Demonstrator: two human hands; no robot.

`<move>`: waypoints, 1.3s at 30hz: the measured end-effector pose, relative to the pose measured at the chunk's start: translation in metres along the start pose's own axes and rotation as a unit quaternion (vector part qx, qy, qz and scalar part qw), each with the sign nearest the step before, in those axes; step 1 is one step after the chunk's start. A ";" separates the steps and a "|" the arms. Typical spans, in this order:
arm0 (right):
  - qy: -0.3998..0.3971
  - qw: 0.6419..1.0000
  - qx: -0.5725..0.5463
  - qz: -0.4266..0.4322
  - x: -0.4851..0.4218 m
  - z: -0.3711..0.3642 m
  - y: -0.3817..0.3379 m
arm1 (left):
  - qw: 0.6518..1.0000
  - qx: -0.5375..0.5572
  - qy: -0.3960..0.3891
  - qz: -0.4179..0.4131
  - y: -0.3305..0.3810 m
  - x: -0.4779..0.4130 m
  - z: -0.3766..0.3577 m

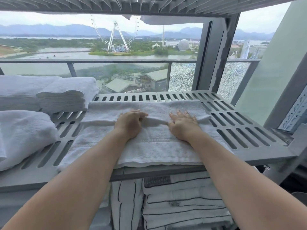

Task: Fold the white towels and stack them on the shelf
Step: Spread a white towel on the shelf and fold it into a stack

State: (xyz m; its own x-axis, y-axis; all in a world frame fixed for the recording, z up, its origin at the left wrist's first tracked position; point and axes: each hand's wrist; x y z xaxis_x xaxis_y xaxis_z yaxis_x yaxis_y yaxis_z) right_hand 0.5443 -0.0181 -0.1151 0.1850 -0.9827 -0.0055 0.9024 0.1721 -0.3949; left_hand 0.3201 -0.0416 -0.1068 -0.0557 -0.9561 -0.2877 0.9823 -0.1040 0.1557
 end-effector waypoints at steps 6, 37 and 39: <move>0.022 0.998 0.023 0.049 0.036 0.012 -0.004 | 0.975 -0.177 -0.121 0.058 0.030 0.013 0.023; 0.098 0.928 -0.018 0.359 0.152 0.006 0.034 | 0.998 0.049 0.030 -0.029 0.050 0.173 0.030; 0.114 0.932 -0.027 0.344 0.155 0.008 0.039 | 0.998 0.045 0.038 -0.027 0.051 0.175 0.033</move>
State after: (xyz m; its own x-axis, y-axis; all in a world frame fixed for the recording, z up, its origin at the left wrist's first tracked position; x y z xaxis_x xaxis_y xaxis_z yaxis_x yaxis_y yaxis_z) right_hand 0.6110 -0.1634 -0.1243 0.6187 -0.6313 -0.4676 0.5790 0.7687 -0.2717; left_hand 0.3549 -0.2237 -0.1178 -0.0904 -0.9255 -0.3678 0.9580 -0.1818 0.2220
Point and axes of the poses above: each hand's wrist, its own x-axis away from the middle knuckle, its own z-axis out of the back of the hand, y = z × x, and after that the axes turned 12 degrees about -x, right-handed
